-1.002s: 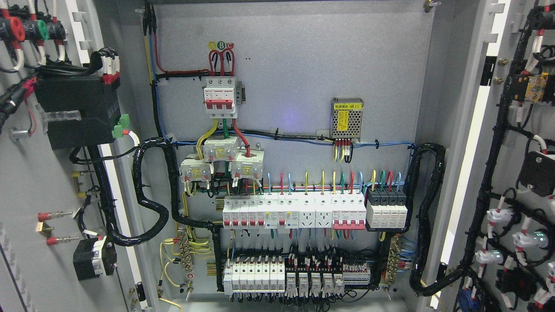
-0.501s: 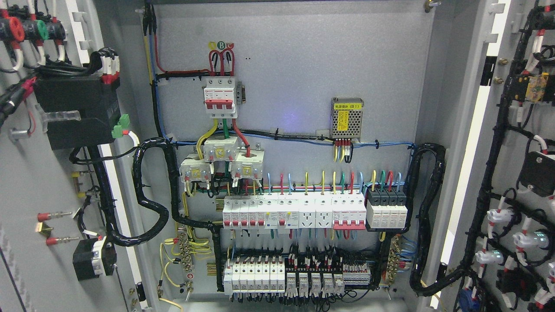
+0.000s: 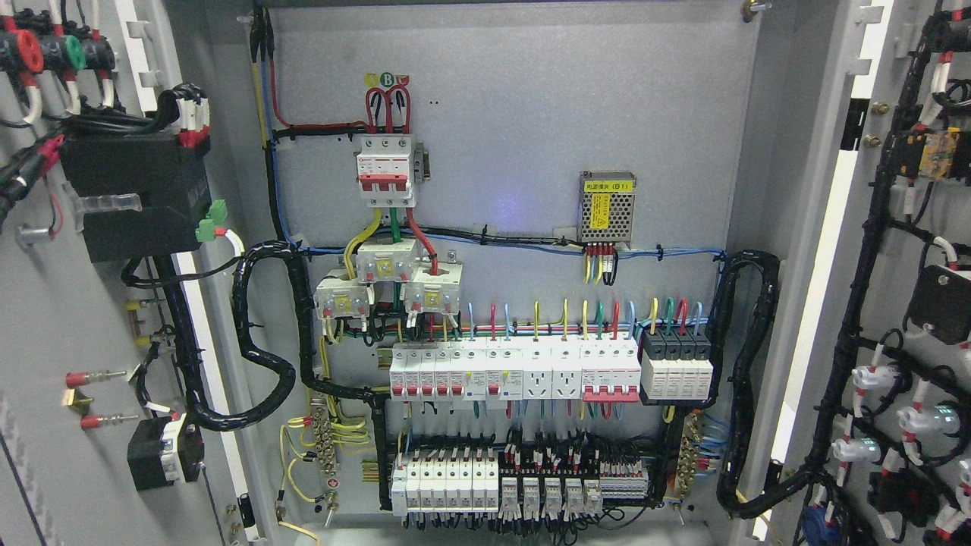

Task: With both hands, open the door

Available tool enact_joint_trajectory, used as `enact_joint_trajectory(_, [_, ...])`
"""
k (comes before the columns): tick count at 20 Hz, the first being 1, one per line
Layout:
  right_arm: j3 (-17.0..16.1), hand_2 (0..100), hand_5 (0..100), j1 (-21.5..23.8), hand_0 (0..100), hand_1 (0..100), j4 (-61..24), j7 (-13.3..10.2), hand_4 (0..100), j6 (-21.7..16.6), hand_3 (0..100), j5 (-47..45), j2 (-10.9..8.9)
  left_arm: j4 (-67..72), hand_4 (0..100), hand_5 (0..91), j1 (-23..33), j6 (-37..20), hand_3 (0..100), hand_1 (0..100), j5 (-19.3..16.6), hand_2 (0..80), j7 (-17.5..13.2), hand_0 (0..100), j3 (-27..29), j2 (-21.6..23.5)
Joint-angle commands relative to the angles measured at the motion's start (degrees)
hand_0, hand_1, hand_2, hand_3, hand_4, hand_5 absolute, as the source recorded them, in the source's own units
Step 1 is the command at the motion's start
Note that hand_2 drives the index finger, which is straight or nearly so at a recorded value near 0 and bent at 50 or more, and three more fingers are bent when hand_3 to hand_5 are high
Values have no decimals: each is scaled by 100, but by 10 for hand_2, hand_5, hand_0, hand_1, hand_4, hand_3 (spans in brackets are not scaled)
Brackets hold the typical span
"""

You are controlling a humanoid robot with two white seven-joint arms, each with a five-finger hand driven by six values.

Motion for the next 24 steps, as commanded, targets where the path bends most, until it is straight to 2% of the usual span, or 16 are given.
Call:
enact_joint_trajectory(1, [-874,0,0,757,0,0,-489,27,0,-280,0,1,-354,-654,29,0,0,-589,0,0,324,0,97,0,132,372])
enact_joint_trajectory(7, [-1112,0,0,1136,0,0,-796,27,0,-711,0,1,-416,-1014,30,0,-96,-949,0,0,332,0,97,0,123,434])
enact_joint_trajectory(11, [-1270,0,0,1136,0,0,-999,27,0,-930,0,1,-416,-1041,30,0,-307,-1476,0,0,332,0,264,0,79,443])
enact_joint_trajectory(17, [-1709,0,0,1171,0,0,-1350,27,0,-1115,0,1,-416,-1348,31,0,-439,-1969,0,0,341,0,282,0,79,645])
enact_joint_trajectory(24, [-1815,0,0,1110,0,0,-1439,19,0,-1353,0,-8,-433,-1560,30,0,-553,-2645,0,0,332,0,378,0,70,680])
